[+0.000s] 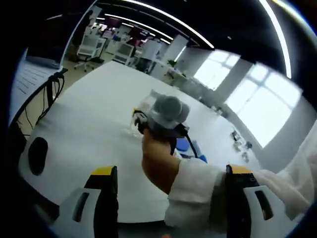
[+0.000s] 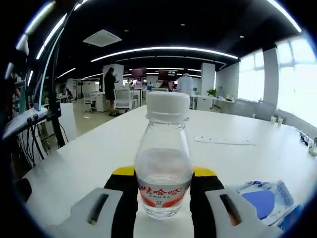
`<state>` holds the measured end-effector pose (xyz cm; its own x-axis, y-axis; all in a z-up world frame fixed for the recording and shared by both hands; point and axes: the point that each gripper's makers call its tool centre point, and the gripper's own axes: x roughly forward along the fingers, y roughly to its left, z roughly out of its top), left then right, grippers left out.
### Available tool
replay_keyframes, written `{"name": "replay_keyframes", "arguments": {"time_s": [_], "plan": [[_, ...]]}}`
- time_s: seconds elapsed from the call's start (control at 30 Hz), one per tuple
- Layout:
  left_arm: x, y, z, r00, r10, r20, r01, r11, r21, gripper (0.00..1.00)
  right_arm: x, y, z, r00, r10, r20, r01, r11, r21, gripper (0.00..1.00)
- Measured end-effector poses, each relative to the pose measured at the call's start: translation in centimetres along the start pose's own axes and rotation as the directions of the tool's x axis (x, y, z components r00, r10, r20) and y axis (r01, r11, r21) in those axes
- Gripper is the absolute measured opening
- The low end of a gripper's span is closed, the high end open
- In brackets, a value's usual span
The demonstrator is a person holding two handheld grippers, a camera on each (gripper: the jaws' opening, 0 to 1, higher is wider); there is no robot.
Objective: Arrange the tabletop items into an orderly group along one side of the table until the central work area is clear of visible clutter.
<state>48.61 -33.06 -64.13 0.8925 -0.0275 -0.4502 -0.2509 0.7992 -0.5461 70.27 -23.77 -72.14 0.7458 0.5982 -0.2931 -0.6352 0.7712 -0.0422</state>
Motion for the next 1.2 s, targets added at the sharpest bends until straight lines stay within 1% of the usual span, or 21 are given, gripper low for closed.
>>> {"name": "replay_keyframes", "arguments": {"time_s": [0.07, 0.27, 0.33, 0.43, 0.5, 0.67, 0.7, 0.73, 0.77, 0.83, 0.87, 0.93, 0.97, 1.0, 1.03, 1.1, 1.2], "plan": [[-0.1, 0.1, 0.0, 1.0, 0.003, 0.005, -0.003, 1.0, -0.008, 0.87, -0.1, -0.1, 0.0, 1.0, -0.015, -0.007, 0.015, 1.0, 0.007, 0.37], [-0.4, 0.7, 0.9, 0.998, 0.008, 0.054, -0.004, 0.998, -0.069, 0.86, -0.4, -0.3, 0.1, 0.997, -0.077, -0.015, 0.077, 0.997, 0.026, 0.37], [-0.5, 0.7, 1.0, 0.998, 0.009, 0.065, -0.004, 0.997, -0.078, 0.86, -0.6, -0.5, 0.2, 0.996, -0.086, -0.026, 0.087, 0.996, 0.032, 0.37], [-0.4, 0.6, 1.0, 0.998, 0.013, 0.064, -0.008, 0.998, -0.068, 0.86, -0.8, -0.6, 0.2, 0.996, -0.085, -0.023, 0.085, 0.996, 0.028, 0.38], [-0.2, 0.3, 0.9, 0.999, 0.009, 0.054, -0.006, 0.999, -0.051, 0.86, -1.0, -0.6, 0.4, 0.997, -0.073, -0.008, 0.073, 0.997, 0.016, 0.38], [-0.1, 0.4, 0.9, 0.999, 0.005, 0.049, -0.002, 0.999, -0.05, 0.87, -1.0, -0.6, 0.5, 0.998, -0.061, -0.011, 0.061, 0.998, 0.005, 0.38], [-0.1, 0.3, 0.9, 0.999, 0.003, 0.044, -0.001, 0.999, -0.044, 0.87, -0.9, -0.5, 0.5, 0.998, -0.054, -0.014, 0.054, 0.998, -0.011, 0.39], [0.0, 0.2, 0.8, 0.999, 0.003, 0.04, -0.001, 0.999, -0.038, 0.87, -0.9, -0.5, 0.3, 0.999, -0.038, -0.024, 0.036, 0.996, -0.084, 0.39], [0.0, 0.2, 0.8, 0.999, 0.002, 0.036, -0.001, 0.999, -0.032, 0.87, -0.9, -0.4, 0.3, 0.999, -0.032, -0.029, 0.029, 0.994, -0.103, 0.4], [0.2, 0.1, 0.7, 1.0, -0.003, 0.025, 0.003, 1.0, -0.019, 0.87, -1.0, -0.2, 0.2, 0.999, -0.005, -0.034, 0.003, 0.997, -0.079, 0.43], [0.2, 0.0, 0.6, 1.0, -0.006, 0.021, 0.006, 1.0, -0.016, 0.87, -1.0, 0.0, -0.3, 0.998, 0.01, -0.059, -0.013, 0.998, -0.065, 0.45], [0.2, -0.2, 0.5, 1.0, -0.013, 0.015, 0.013, 1.0, -0.012, 0.87, -1.2, -0.1, -0.5, 0.997, 0.019, -0.075, -0.021, 0.999, -0.037, 0.5], [0.3, -0.2, 0.4, 1.0, -0.014, 0.012, 0.015, 1.0, -0.011, 0.87, -1.3, -0.2, -0.3, 0.997, 0.024, -0.069, -0.026, 0.999, -0.032, 0.53], [0.3, -0.1, 0.4, 1.0, -0.014, 0.009, 0.014, 1.0, -0.01, 0.87, -1.0, 0.7, 0.1, 0.996, 0.078, -0.05, -0.079, 0.997, -0.016, 0.59], [0.3, -0.1, 0.3, 1.0, -0.012, 0.006, 0.012, 1.0, -0.007, 0.87, -0.9, 1.2, 0.2, 0.992, 0.114, -0.051, -0.115, 0.993, -0.019, 0.62], [0.4, -0.2, 0.3, 1.0, -0.017, 0.006, 0.017, 1.0, -0.003, 0.88, -0.7, 1.4, 0.5, 0.988, 0.146, -0.044, -0.149, 0.985, -0.088, 0.62], [0.5, -0.5, 0.4, 1.0, -0.027, 0.009, 0.027, 1.0, 0.007, 0.87, -0.9, 0.6, 0.8, 0.988, 0.15, -0.038, -0.153, 0.985, -0.082, 0.62]]}}
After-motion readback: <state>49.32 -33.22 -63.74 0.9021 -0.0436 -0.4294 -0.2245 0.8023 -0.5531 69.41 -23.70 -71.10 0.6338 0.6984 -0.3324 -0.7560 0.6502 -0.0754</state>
